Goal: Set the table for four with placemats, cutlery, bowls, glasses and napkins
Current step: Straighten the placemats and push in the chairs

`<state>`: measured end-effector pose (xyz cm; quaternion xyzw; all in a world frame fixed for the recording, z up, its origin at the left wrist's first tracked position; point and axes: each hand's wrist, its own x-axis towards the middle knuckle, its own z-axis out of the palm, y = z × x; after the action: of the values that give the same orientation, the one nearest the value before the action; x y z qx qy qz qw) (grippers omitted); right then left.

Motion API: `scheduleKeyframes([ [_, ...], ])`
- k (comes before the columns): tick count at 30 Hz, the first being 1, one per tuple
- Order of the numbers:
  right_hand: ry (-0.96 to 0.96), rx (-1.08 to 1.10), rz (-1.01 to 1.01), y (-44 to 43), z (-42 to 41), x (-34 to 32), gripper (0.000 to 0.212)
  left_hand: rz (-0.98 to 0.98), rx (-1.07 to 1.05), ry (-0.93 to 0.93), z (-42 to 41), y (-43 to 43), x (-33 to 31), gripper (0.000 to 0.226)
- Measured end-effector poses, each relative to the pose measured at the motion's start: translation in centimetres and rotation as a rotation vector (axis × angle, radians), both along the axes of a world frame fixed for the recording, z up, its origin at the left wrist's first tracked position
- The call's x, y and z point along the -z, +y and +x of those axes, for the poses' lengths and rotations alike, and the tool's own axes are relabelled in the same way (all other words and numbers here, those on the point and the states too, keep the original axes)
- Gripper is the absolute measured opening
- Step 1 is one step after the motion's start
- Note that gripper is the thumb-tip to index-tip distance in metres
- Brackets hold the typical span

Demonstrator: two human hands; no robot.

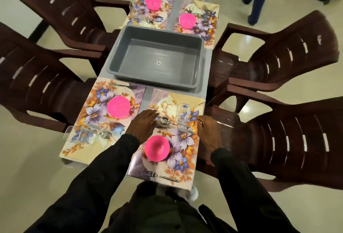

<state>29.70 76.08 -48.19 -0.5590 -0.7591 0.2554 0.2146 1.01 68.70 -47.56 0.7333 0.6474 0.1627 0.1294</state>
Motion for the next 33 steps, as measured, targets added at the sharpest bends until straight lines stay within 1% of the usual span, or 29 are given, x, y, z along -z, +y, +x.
scheduleKeyframes([
  [2, -0.002, -0.001, 0.009, -1.6, -0.6, -0.3, 0.019, 0.021, -0.022, -0.006, -0.4, -2.1, -0.4, 0.033],
  [6, -0.012, -0.022, -0.012, -4.3, -2.6, -0.1, 0.020, 0.019, -0.074, -0.024, -1.3, -5.9, -1.4, 0.044],
  [11, -0.005, -0.093, -0.045, -7.3, -6.6, -0.1, 0.023, -0.013, -0.128, -0.030, -4.6, -10.5, -1.1, 0.032],
  [16, -0.010, -0.127, -0.034, -10.4, -12.0, -0.4, 0.025, 0.058, -0.177, -0.057, -9.5, -14.3, -1.1, 0.030],
  [19, -0.029, -0.118, -0.061, -12.3, -15.5, -0.2, 0.025, 0.074, -0.150, -0.073, -12.1, -16.5, -1.8, 0.039],
  [22, -0.046, -0.098, -0.079, -14.1, -18.6, 0.3, 0.024, 0.082, -0.103, -0.076, -14.2, -18.1, -2.1, 0.041],
  [27, -0.076, -0.087, -0.142, -16.5, -22.6, 0.7, 0.026, 0.067, -0.052, -0.101, -18.3, -19.6, -1.9, 0.035],
  [33, -0.073, -0.107, -0.167, -18.1, -25.4, 0.5, 0.026, 0.157, -0.087, -0.111, -21.6, -20.1, -3.9, 0.034],
])
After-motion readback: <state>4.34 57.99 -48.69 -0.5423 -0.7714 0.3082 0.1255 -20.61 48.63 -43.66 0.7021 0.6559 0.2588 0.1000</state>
